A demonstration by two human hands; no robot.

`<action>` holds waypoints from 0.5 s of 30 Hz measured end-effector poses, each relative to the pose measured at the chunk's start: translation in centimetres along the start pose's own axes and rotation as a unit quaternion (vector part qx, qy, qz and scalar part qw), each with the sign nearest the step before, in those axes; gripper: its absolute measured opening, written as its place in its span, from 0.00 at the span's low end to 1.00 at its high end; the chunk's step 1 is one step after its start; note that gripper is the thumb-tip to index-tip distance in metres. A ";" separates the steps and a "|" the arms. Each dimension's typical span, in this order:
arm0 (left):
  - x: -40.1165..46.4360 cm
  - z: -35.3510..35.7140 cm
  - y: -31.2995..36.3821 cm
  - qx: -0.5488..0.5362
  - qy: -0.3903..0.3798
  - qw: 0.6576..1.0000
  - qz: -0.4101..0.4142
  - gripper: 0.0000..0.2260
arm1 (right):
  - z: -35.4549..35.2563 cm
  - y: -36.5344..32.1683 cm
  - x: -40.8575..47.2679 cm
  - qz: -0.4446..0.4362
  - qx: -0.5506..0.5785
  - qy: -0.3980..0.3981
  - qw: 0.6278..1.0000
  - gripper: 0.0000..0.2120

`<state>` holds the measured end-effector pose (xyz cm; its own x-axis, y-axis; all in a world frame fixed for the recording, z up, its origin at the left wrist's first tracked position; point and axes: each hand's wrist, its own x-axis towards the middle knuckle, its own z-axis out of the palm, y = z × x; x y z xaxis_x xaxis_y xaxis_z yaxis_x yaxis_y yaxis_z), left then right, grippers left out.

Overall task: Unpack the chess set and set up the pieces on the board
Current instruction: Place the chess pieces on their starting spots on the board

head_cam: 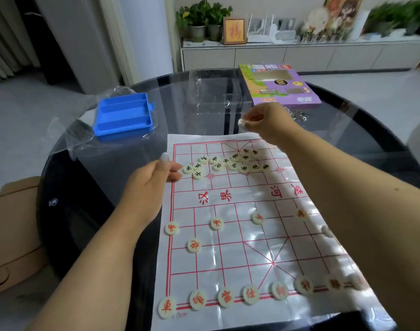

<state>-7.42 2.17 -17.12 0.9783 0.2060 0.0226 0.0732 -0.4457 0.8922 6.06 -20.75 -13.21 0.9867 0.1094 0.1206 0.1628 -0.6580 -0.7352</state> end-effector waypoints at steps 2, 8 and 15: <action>0.0 0.0 0.0 -0.002 0.001 1.000 -0.001 0.23 | 0.4 0.5 0.7 0.007 -0.038 -0.030 0.999 0.10; 0.0 0.1 0.0 -0.004 0.005 1.000 0.002 0.23 | 2.4 1.2 1.3 0.009 -0.123 -0.071 0.990 0.10; 0.2 0.0 -0.1 -0.005 0.009 1.000 0.006 0.24 | 1.9 1.0 1.5 0.018 -0.137 -0.116 0.984 0.12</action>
<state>-7.26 2.27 -17.23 0.9754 0.2165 0.0421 0.0588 -0.4394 0.8964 7.74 -19.83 -14.99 0.9701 0.2289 -0.0807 0.1540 -0.8374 -0.5245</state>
